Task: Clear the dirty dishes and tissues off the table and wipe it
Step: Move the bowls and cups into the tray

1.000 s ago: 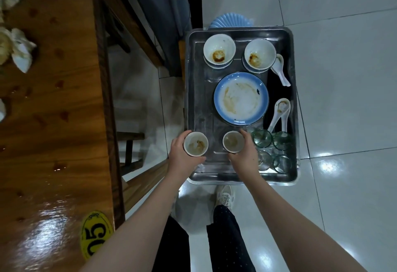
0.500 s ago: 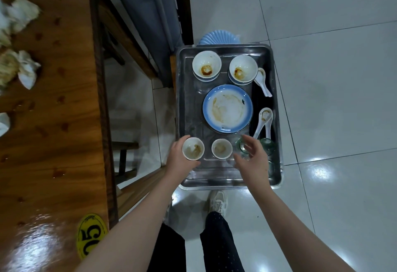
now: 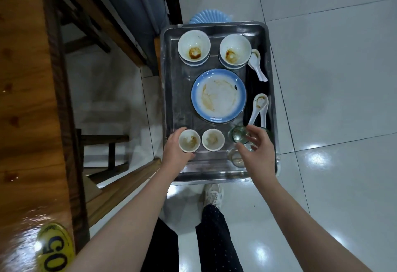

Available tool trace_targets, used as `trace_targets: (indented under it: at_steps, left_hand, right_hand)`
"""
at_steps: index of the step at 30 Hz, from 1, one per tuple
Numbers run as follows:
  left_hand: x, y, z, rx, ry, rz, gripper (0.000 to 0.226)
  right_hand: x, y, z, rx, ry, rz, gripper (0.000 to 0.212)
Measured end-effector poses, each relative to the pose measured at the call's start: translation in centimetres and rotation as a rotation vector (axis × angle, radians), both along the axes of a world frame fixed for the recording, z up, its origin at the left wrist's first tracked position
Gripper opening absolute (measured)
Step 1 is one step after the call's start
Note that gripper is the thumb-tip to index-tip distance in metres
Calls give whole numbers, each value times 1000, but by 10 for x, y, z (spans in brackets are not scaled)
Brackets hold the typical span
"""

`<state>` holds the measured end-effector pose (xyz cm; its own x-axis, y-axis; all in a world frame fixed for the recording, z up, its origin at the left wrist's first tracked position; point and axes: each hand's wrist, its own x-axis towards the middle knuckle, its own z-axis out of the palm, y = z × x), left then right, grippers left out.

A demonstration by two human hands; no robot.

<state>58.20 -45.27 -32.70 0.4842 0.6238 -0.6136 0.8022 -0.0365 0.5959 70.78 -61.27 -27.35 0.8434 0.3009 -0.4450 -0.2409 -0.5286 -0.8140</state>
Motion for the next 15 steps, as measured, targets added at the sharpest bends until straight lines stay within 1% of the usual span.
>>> trace_targets:
  at_steps: [4,6,9,15]
  left_hand:
    - [3,0,10,-51,13,4,97]
    - [6,2,24,-80,5,45,98]
    - [7,7,52,-91,-33,88,92]
    - [-2,22,134,-133,-171,192,70]
  right_hand:
    - [0,-1,11,18,35,10,47]
    - [-1,0,21,23,40,20,47]
    - [-2,4,41,34,31,35,45]
    - [-3,21,97,79,57,105,44]
